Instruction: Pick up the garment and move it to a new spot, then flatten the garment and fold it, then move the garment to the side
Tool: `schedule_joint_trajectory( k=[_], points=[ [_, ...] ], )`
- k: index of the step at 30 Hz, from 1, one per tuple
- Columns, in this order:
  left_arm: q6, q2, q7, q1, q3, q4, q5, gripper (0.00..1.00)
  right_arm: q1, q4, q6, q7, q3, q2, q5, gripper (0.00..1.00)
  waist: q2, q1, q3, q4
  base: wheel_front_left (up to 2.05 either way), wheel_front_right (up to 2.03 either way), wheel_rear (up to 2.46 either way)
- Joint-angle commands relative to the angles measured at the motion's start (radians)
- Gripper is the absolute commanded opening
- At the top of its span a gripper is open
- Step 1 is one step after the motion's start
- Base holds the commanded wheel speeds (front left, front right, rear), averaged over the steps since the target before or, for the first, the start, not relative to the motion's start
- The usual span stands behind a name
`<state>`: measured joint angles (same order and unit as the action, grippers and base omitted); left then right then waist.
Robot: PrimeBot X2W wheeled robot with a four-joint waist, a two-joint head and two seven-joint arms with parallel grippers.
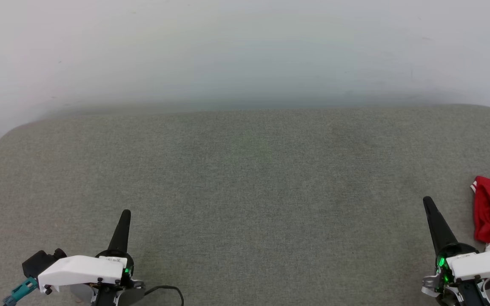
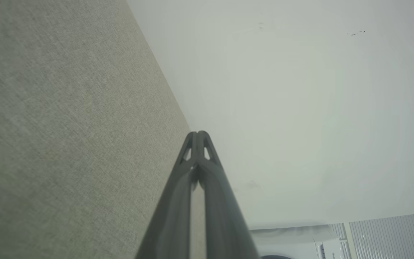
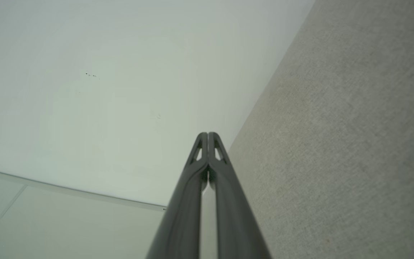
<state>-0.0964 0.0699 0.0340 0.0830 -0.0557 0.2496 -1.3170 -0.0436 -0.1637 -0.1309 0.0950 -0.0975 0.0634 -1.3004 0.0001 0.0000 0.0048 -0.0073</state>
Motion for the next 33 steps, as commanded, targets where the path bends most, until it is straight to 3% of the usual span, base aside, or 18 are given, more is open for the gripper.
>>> schedule_joint_trajectory(
  k=[1,33],
  points=[
    [-0.003,0.000,0.006,0.015,-0.007,-0.008,-0.016,0.00,-0.023,0.001,0.000,0.002,-0.003,-0.001,-0.019,0.00,-0.0001,0.0000,0.000,0.000,0.00,0.00,0.00],
    [-0.031,-0.017,0.070,0.027,-0.052,-0.006,-0.248,0.00,-0.065,-0.070,0.000,0.015,-0.012,-0.011,-0.265,0.00,-0.0001,0.0000,-0.001,0.006,0.00,0.00,0.00]
  ],
)
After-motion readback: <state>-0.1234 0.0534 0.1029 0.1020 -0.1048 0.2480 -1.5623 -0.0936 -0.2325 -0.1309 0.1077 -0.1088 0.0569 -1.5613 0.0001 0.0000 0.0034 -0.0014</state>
